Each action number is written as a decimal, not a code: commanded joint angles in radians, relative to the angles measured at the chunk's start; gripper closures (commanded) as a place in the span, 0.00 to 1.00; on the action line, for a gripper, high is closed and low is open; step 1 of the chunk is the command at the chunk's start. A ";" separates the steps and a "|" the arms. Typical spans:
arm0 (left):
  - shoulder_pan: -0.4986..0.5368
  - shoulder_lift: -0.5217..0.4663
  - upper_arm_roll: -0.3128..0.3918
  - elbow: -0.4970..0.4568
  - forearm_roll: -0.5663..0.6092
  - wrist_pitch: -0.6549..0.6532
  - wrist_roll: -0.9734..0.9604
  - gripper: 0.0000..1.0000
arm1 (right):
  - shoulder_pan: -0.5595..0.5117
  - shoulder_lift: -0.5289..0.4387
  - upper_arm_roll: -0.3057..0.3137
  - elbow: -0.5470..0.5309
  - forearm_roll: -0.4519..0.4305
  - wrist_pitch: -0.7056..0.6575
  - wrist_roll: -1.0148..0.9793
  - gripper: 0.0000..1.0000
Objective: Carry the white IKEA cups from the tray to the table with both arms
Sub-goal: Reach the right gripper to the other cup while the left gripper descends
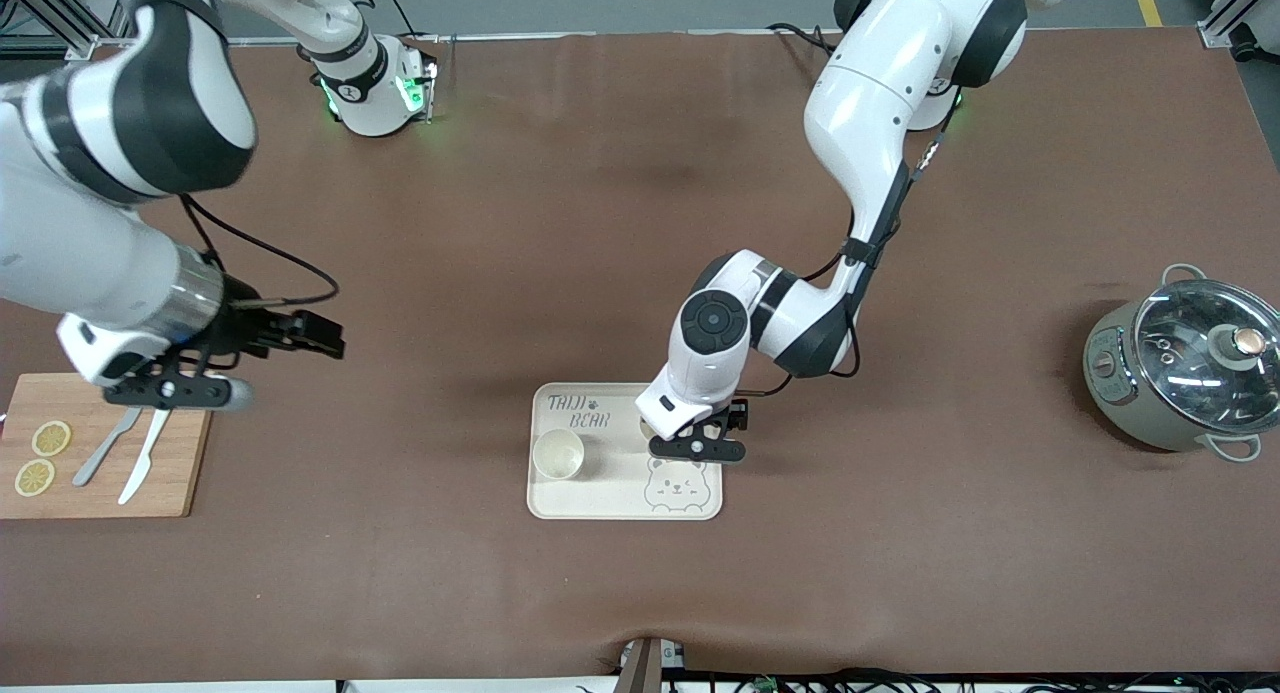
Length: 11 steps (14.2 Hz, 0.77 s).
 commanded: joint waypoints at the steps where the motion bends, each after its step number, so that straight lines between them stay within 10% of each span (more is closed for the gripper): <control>1: -0.031 0.014 0.020 0.015 -0.002 0.001 -0.105 0.25 | 0.028 0.063 -0.008 0.012 0.040 0.085 0.069 0.00; 2: -0.048 0.013 0.021 0.015 0.006 0.001 -0.219 0.99 | 0.042 0.088 -0.008 0.012 0.040 0.122 0.069 0.00; 11: -0.039 0.010 0.023 0.015 0.040 0.001 -0.236 1.00 | 0.144 0.301 -0.010 0.012 0.039 0.427 0.102 0.00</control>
